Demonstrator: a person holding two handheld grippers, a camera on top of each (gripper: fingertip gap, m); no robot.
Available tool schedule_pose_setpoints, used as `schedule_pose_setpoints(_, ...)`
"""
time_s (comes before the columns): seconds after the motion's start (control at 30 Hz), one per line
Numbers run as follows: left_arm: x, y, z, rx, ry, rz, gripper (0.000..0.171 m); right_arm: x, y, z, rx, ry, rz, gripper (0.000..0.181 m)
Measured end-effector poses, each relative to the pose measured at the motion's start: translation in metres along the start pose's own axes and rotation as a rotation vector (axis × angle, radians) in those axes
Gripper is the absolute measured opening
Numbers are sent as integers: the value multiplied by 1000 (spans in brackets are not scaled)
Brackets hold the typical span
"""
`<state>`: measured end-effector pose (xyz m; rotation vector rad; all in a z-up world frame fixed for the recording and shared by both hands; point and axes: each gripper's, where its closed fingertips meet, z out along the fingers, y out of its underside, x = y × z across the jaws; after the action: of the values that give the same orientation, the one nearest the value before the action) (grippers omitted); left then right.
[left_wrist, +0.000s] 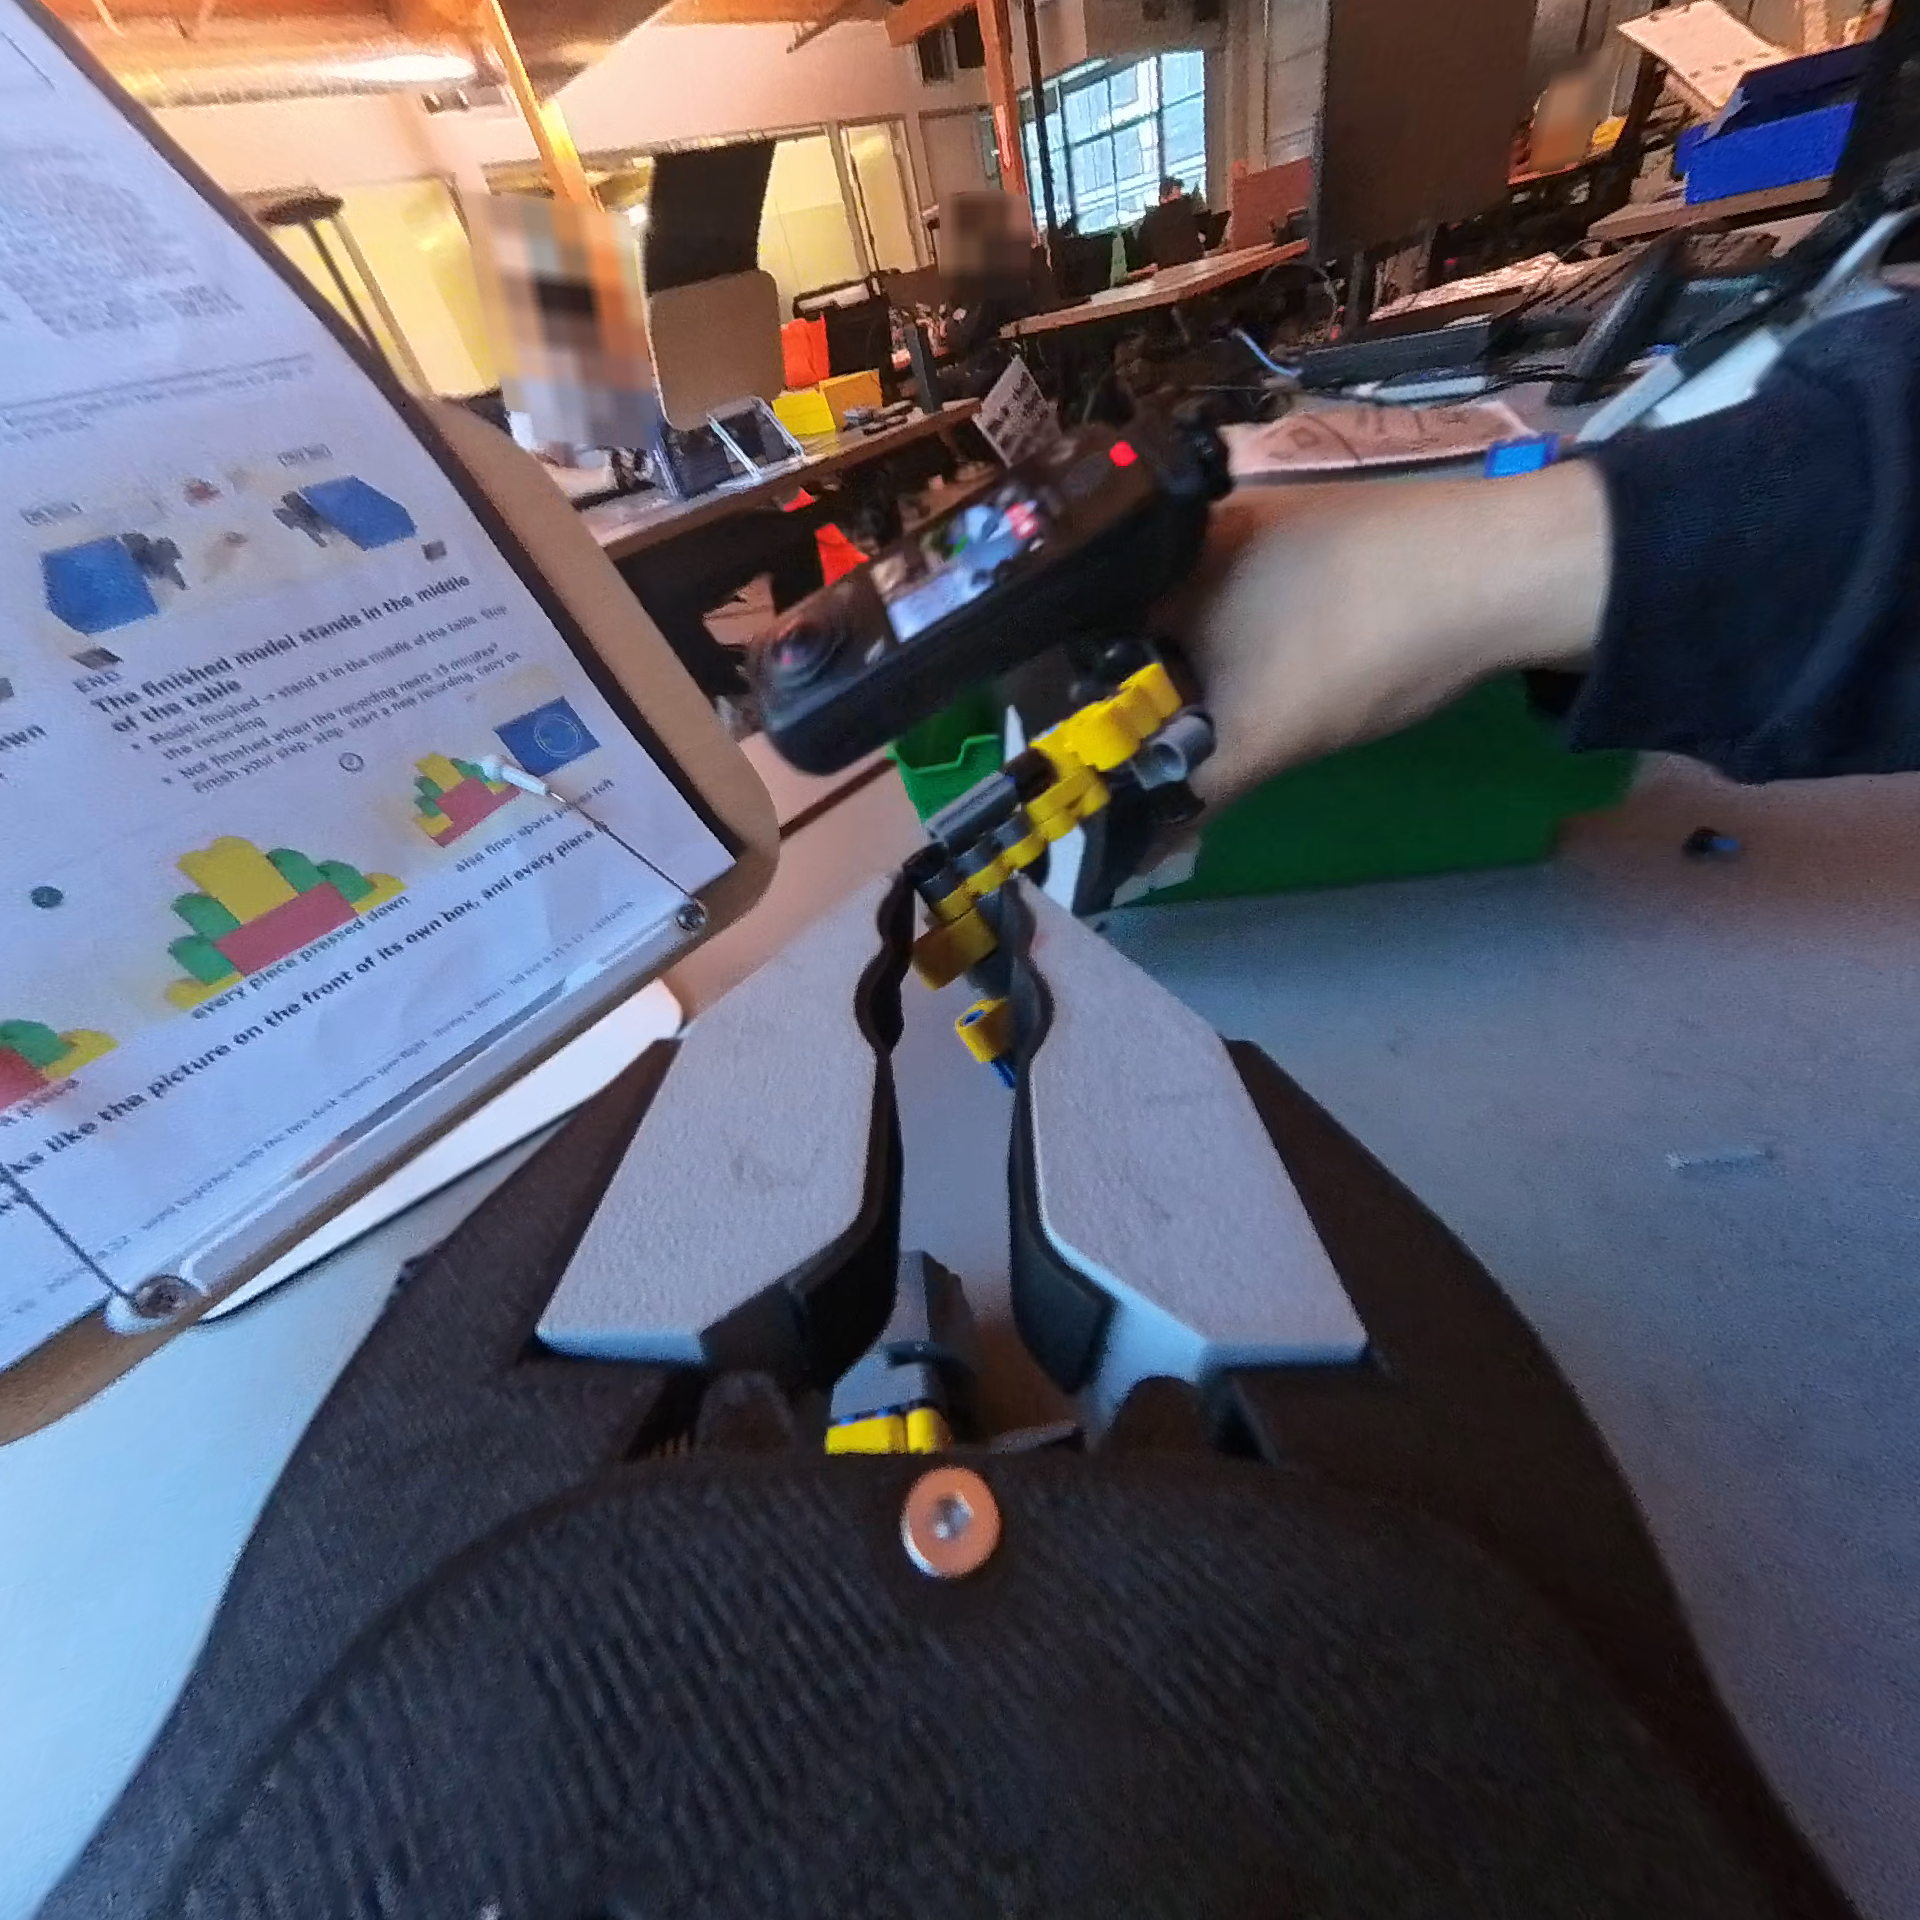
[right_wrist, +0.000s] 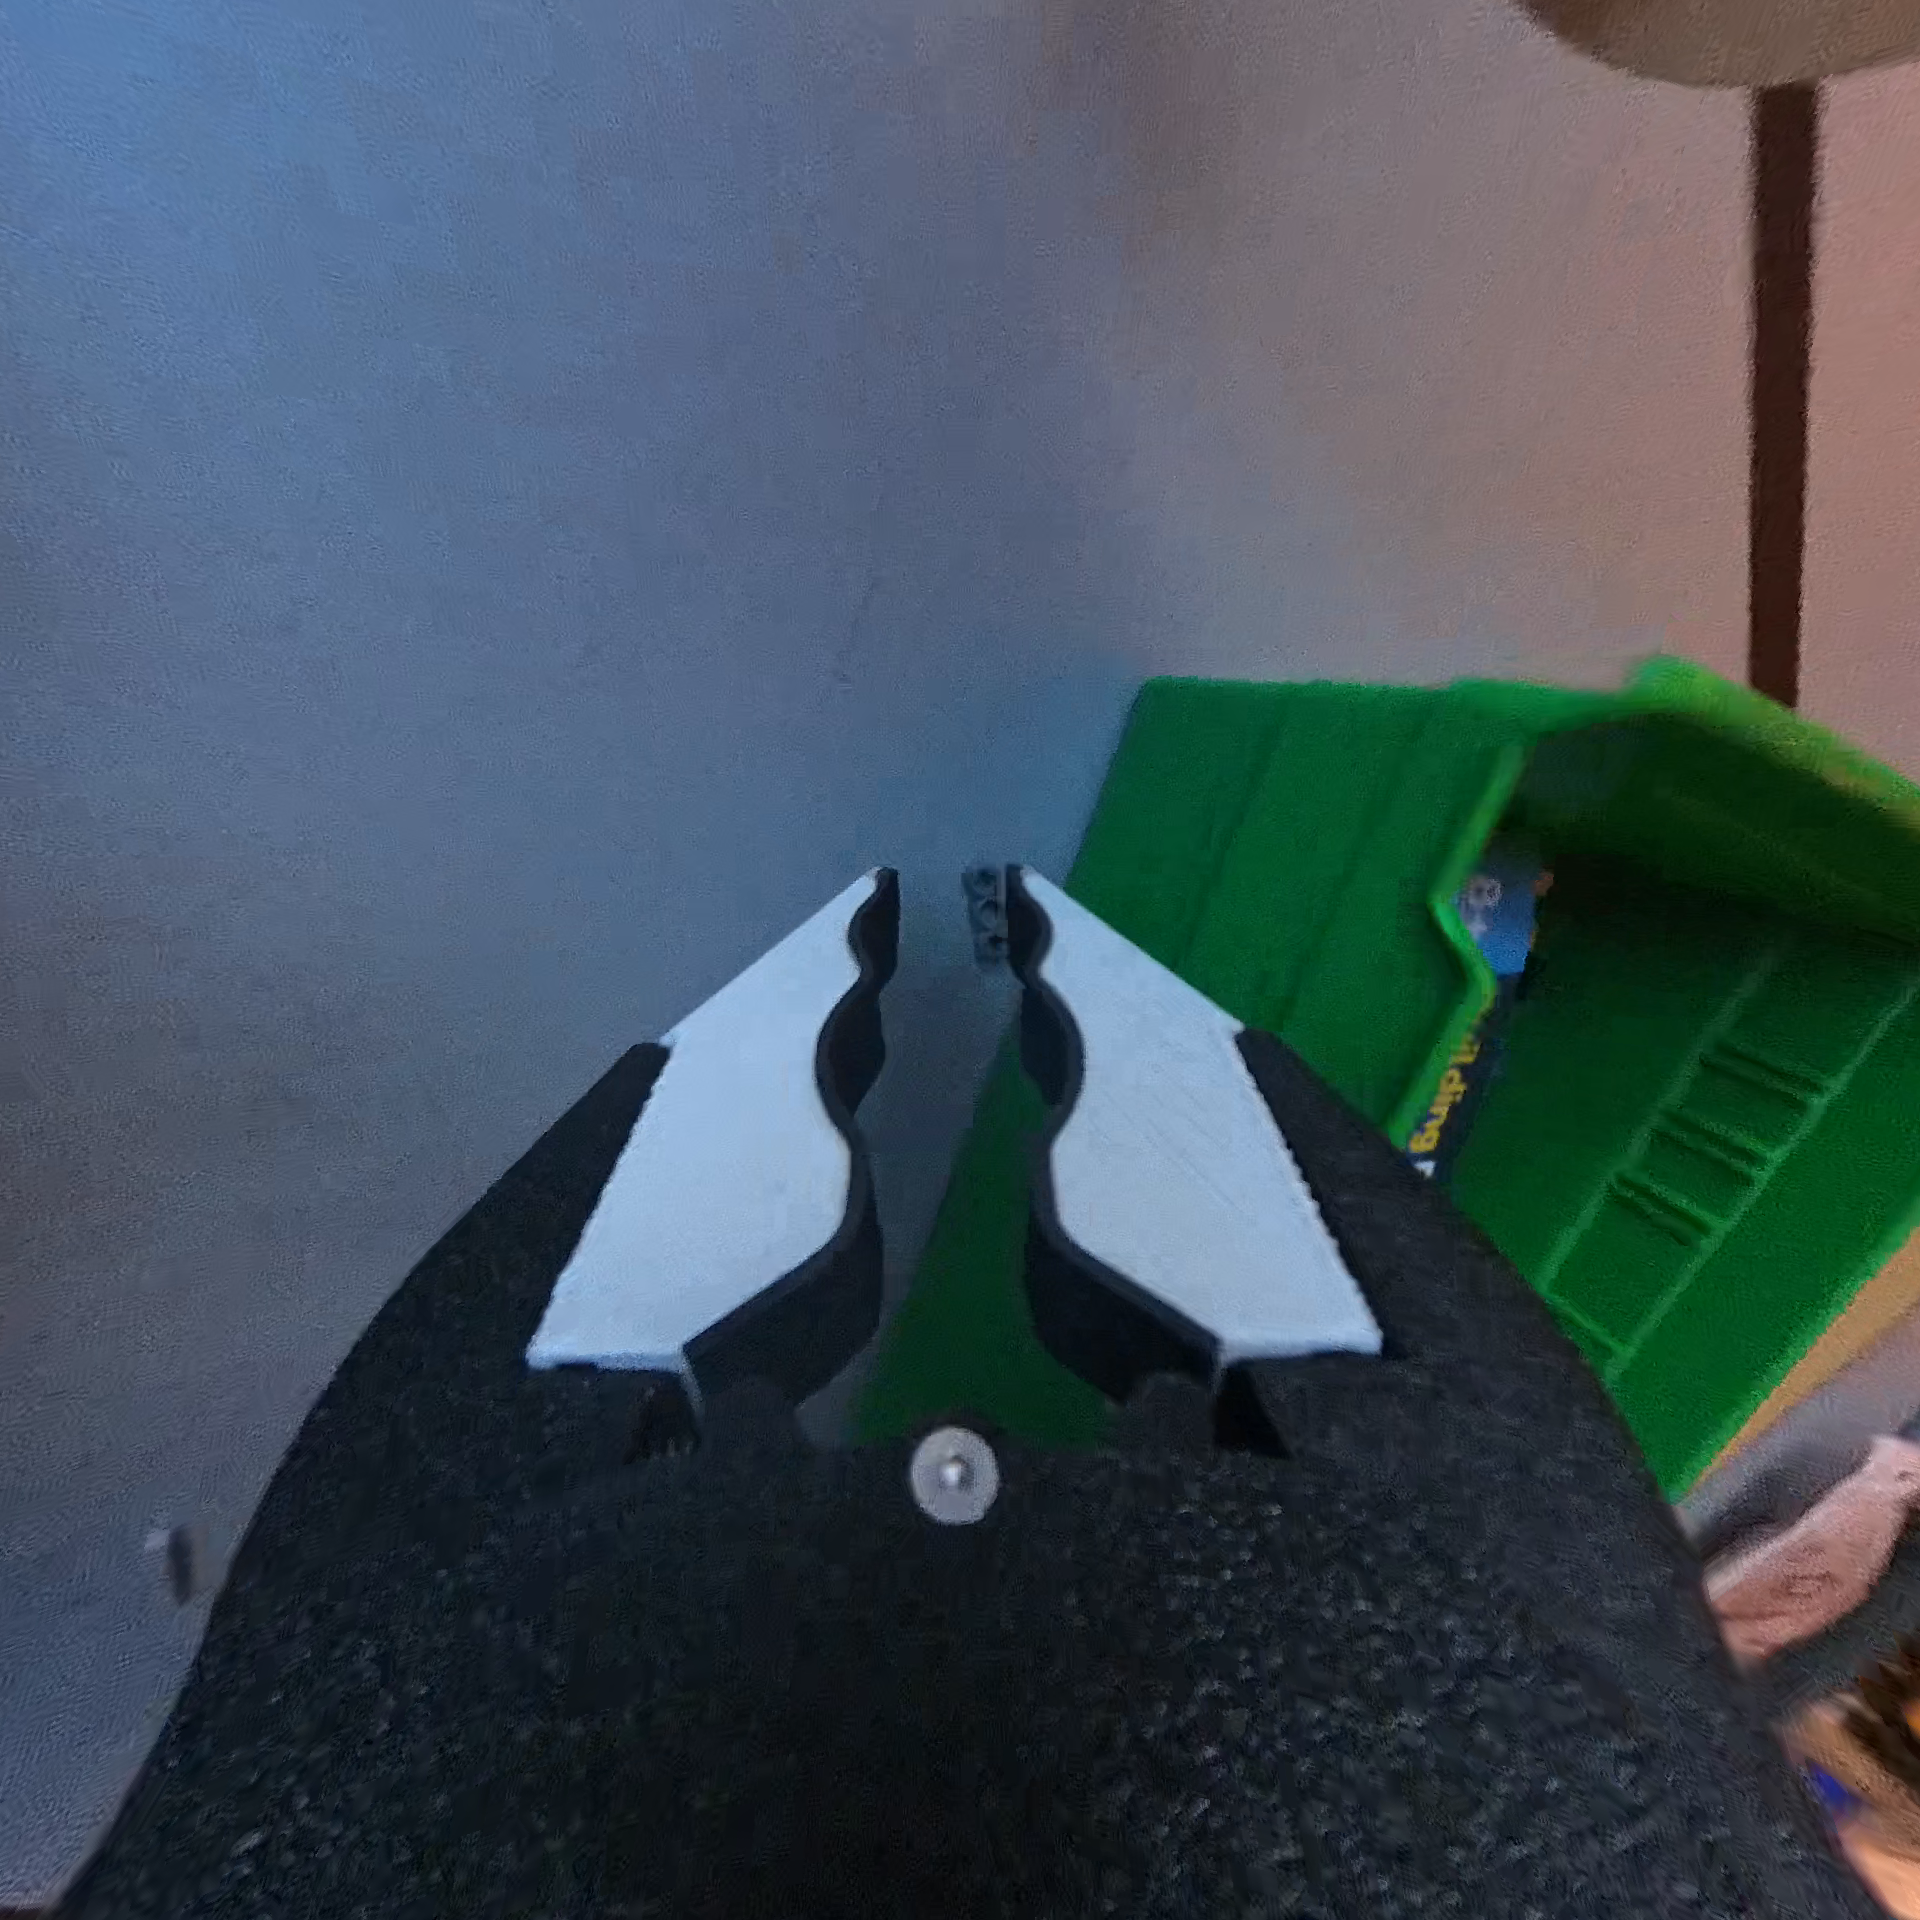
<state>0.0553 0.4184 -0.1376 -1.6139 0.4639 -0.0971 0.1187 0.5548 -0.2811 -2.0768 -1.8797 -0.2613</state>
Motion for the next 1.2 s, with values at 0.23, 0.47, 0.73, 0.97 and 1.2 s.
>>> schedule_pose_setpoints(0.23,3,0,0,-2,46,-55,14,7,10,15,-258,80,-346,17)
schedule_pose_setpoints(0.47,3,1,0,-8,58,-67,13,-3,14,20,-353,-100,-408,9)
schedule_pose_setpoints(0.73,7,1,1,-13,69,-59,14,-26,21,11,-383,-210,-482,3)
schedule_pose_setpoints(0.97,8,3,3,-18,68,-58,14,-21,17,4,-340,-163,-497,22)
schedule_pose_setpoints(1.2,5,3,3,-18,63,-63,14,-4,-2,5,-212,-130,-287,22)
